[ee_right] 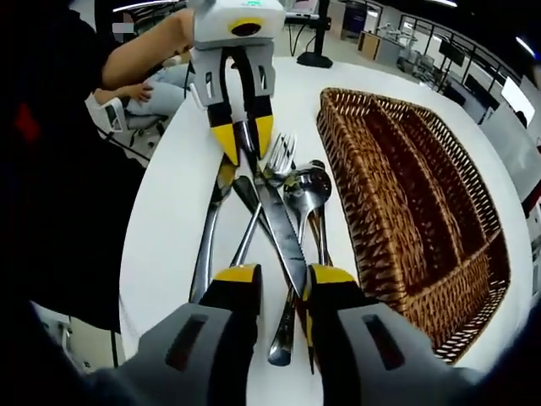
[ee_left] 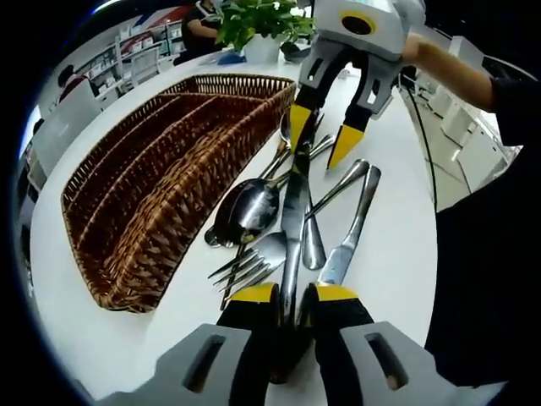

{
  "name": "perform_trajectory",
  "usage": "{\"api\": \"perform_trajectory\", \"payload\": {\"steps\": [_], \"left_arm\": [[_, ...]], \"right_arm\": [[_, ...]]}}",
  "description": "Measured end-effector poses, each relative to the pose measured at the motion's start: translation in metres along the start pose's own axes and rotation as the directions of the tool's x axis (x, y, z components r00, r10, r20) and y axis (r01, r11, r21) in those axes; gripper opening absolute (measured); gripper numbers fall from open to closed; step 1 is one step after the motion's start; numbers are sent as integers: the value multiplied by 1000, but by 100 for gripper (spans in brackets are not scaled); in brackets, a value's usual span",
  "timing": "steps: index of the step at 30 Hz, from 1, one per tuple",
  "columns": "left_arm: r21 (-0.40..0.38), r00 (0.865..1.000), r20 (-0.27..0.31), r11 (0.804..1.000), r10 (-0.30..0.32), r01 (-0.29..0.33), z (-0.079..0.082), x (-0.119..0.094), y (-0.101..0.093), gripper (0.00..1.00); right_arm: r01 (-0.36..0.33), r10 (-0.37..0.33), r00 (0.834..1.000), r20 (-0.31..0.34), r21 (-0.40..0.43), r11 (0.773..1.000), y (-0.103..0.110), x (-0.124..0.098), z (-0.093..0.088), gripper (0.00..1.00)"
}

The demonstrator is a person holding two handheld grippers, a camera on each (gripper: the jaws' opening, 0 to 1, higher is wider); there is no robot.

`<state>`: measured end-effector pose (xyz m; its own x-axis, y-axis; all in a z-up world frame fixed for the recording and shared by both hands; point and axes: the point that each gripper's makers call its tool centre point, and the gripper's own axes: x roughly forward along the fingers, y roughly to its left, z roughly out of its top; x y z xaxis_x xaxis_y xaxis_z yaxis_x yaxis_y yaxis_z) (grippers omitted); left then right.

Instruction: Arrange the knives, forks, and spoons in their matching storage slots by inserting each utensil handle-first until every utensil is classified and aligned in the correct compartment

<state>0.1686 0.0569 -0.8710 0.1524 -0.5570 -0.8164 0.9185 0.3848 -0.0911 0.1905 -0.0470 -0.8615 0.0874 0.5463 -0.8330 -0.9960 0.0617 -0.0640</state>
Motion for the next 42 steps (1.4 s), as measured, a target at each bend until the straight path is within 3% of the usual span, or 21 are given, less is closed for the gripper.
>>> {"api": "perform_trajectory", "payload": {"steps": [8, 25, 42], "left_arm": [[14, 1000, 0, 1000, 1, -1, 1, 2, -1, 9], [33, 1000, 10, 999, -7, 6, 3, 3, -1, 9], [86, 1000, 14, 996, -20, 19, 5, 4, -3, 10]], "right_arm": [[-11, 11, 1000, -1, -12, 1000, -5, 4, -3, 17], [-22, 21, 1000, -7, -94, 995, -4, 6, -4, 11], [-7, 9, 1000, 14, -156, 988, 0, -8, 10, 10]]}}
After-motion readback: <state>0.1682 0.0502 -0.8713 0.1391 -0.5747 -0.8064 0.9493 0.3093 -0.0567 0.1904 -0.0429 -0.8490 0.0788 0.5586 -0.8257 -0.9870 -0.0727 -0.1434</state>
